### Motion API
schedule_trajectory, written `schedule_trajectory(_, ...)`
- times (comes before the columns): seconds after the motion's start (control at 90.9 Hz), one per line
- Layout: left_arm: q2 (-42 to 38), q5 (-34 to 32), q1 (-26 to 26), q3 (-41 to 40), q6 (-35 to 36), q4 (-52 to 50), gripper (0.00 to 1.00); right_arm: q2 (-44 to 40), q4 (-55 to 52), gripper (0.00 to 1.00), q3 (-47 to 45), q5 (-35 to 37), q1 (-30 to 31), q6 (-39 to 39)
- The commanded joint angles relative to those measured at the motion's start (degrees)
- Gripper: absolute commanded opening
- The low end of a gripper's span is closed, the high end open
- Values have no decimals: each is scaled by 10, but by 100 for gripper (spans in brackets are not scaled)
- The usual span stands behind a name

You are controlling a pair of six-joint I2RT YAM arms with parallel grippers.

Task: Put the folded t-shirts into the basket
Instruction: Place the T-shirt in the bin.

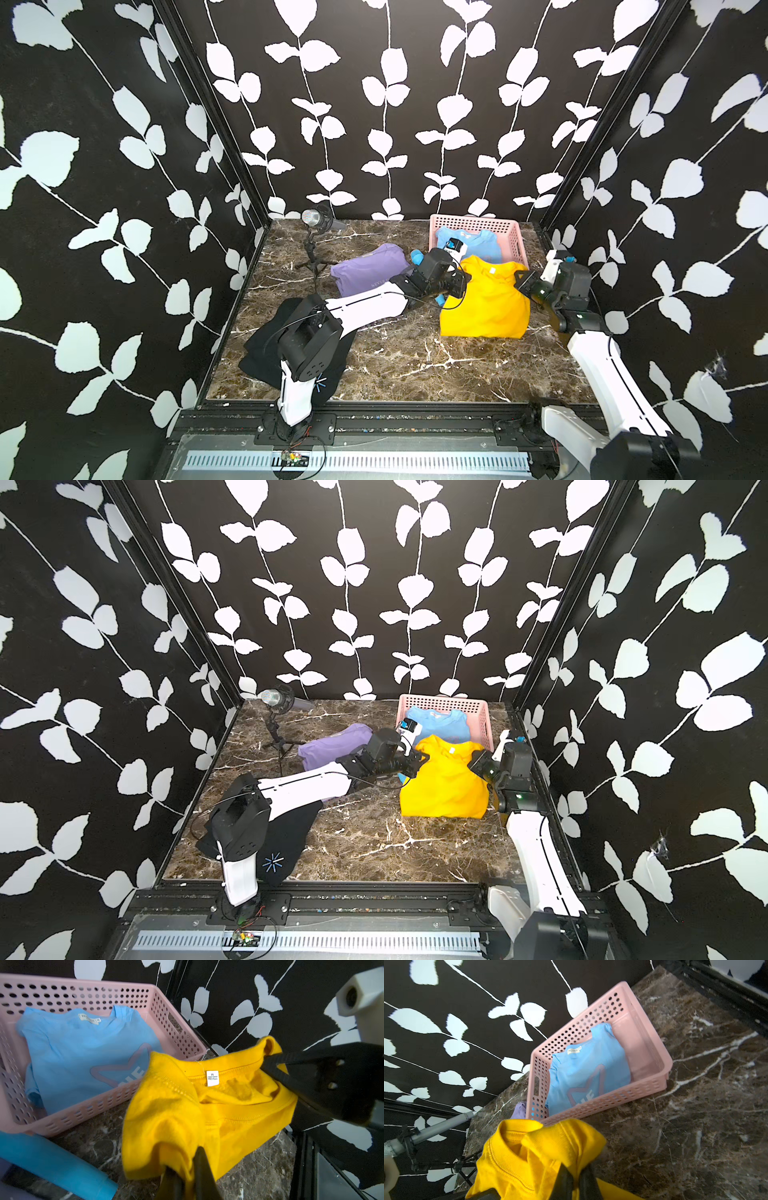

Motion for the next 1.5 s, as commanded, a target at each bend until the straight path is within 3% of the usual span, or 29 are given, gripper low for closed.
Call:
schedule_trajectory(0.0,-41,4,10,33,17,-25,0,-4,8,0,37,24,10,13)
schedule_trajectory(0.594,4,-2,64,197,45,-98,0,101,16,0,192,56,29,22)
schedule_trajectory(1.056,181,7,99,427,58,-170,0,268,65,0,294,113,30,-16)
schedule_trajectory(1.485,355,-13,128,576,61,-145,0,482,5,0,485,129,28,-75)
